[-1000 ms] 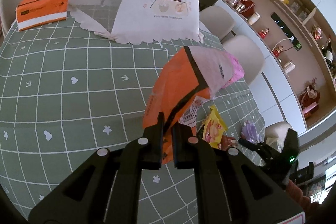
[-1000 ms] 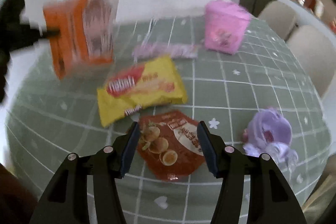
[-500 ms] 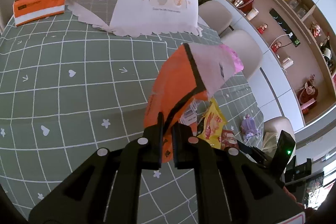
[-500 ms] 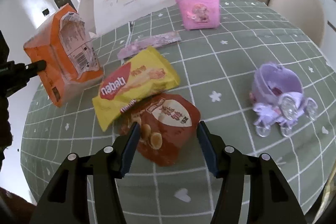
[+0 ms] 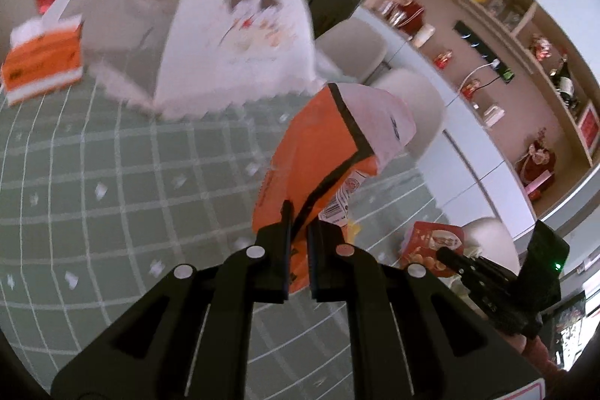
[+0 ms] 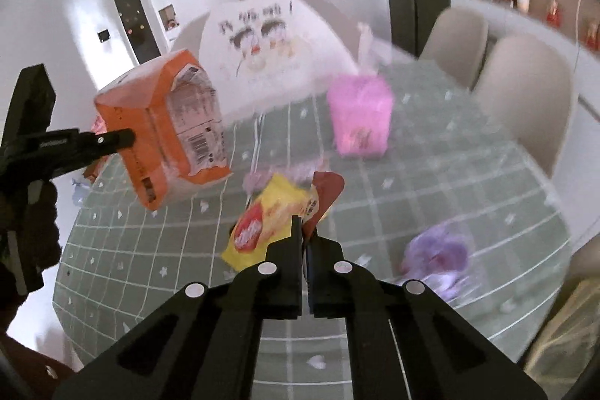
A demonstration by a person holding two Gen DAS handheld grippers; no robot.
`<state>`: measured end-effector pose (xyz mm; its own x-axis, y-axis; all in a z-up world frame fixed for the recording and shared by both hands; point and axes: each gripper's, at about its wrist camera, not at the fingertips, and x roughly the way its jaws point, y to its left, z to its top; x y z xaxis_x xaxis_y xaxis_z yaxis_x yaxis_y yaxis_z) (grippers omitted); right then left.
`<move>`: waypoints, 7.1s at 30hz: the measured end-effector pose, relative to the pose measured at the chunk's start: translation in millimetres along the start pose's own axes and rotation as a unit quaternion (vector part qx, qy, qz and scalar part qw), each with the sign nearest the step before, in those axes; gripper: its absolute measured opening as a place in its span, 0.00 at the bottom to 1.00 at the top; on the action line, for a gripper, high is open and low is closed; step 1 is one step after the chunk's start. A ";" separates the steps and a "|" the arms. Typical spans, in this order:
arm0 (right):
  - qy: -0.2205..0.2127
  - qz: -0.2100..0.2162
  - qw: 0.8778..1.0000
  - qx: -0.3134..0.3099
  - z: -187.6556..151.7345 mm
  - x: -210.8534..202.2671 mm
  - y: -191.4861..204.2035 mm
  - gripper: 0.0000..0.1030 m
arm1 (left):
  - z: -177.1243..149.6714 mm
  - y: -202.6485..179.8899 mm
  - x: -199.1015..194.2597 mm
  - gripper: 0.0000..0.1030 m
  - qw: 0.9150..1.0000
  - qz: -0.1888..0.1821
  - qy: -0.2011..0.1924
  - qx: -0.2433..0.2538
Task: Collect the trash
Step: 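Carry the orange box and red-brown bag over the yellow-bagged bin with both tools, then open the left tool over the bin to drop the orange box, then open the right tool over the bin to drop the red-brown bag, then grasp the pink wrapper stick with the left tool while the right tool grasps the yellow biscuit pack, then lift and carry the pink wrapper and yellow pack over the bin with both tools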
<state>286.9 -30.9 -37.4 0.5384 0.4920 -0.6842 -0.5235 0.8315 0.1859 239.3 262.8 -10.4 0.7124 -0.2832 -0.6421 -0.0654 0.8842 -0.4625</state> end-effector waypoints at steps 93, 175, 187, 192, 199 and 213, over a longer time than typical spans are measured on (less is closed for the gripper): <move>-0.195 -0.153 0.961 0.119 -108.7 -301.2 -296.9 0.05 | -177.5 -462.5 180.4 0.38 0.942 -0.170 0.188 0.220; 0.039 -0.095 0.990 0.100 -87.9 -43.1 -69.7 0.55 | -8.4 -45.9 151.3 0.50 0.970 0.005 0.088 0.226; 0.065 -0.173 0.976 0.113 -101.5 -19.6 -48.8 0.55 | -10.6 -51.1 215.1 0.12 0.939 0.009 0.170 0.298; 0.050 -0.099 0.984 0.141 -77.4 8.2 -32.2 0.55 | 0.0 -28.0 170.6 0.06 0.963 0.019 0.137 0.230; 0.054 -0.058 0.989 0.128 -35.9 73.3 11.4 0.55 | -1.3 29.3 90.7 0.06 0.991 0.037 0.083 0.097; 0.089 -0.058 0.992 0.072 -28.6 131.0 51.2 0.16 | -41.8 80.7 29.1 0.06 0.996 0.051 0.068 0.002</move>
<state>311.7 68.7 -137.7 0.4571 0.3486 -0.8183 -0.3578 0.9143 0.1896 225.5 310.4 -91.9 0.6002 -0.2388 -0.7634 -0.1300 0.9126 -0.3877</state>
